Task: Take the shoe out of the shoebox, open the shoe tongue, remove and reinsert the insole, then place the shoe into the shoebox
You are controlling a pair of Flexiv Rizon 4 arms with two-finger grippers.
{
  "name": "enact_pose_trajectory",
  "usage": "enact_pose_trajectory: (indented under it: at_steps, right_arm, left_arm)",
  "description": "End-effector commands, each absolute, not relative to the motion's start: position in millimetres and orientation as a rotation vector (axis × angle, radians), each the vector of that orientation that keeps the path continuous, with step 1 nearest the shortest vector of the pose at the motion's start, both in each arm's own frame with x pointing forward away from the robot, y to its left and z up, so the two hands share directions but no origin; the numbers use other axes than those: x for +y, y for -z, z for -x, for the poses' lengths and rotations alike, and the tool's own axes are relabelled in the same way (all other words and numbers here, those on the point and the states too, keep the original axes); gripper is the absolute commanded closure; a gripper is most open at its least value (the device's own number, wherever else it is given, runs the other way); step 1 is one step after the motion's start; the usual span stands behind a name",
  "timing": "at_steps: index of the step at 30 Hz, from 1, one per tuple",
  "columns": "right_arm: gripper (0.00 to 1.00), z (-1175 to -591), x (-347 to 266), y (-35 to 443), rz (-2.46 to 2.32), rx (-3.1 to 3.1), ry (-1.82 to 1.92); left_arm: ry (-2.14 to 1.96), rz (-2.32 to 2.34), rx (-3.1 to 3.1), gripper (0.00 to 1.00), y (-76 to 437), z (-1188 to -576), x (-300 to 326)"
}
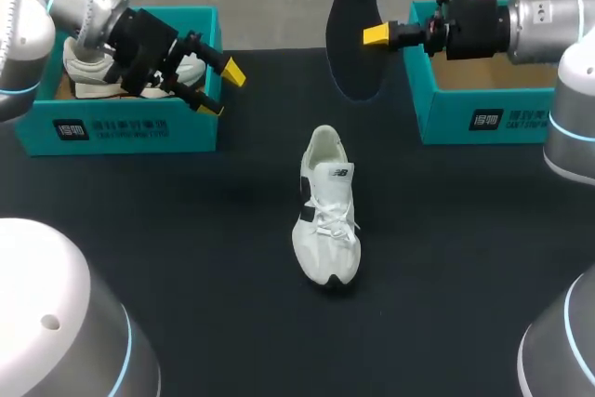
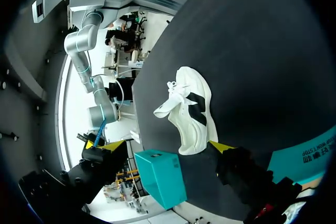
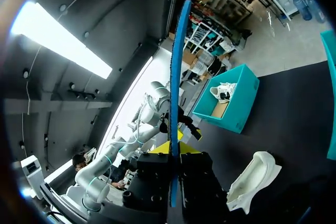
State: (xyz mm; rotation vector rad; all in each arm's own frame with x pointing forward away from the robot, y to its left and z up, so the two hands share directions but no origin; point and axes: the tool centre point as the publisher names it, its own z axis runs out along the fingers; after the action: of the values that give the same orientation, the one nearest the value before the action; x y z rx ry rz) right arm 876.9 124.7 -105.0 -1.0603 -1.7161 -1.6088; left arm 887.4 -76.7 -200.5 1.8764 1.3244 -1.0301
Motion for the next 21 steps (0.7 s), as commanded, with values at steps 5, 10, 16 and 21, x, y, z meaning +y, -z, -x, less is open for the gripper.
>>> enact_pose_trajectory:
  at_steps: [5,10,16,21]
  right_arm:
    - [1.00,-887,134,124,0.990,-1.743,1.724]
    - [1.00,-893,140,129,0.920,-1.859,1.769]
    - [1.00,-895,142,131,0.923,-1.888,1.767]
    - [1.00,-895,142,131,0.923,-1.888,1.767]
  left_arm:
    - [1.027,-1.879,1.326,0.00,200,-887,-76]
    - [1.027,-1.879,1.326,0.00,200,-887,-76]
    - [1.027,-1.879,1.326,0.00,200,-887,-76]
    - [1.027,-1.879,1.326,0.00,200,-887,-76]
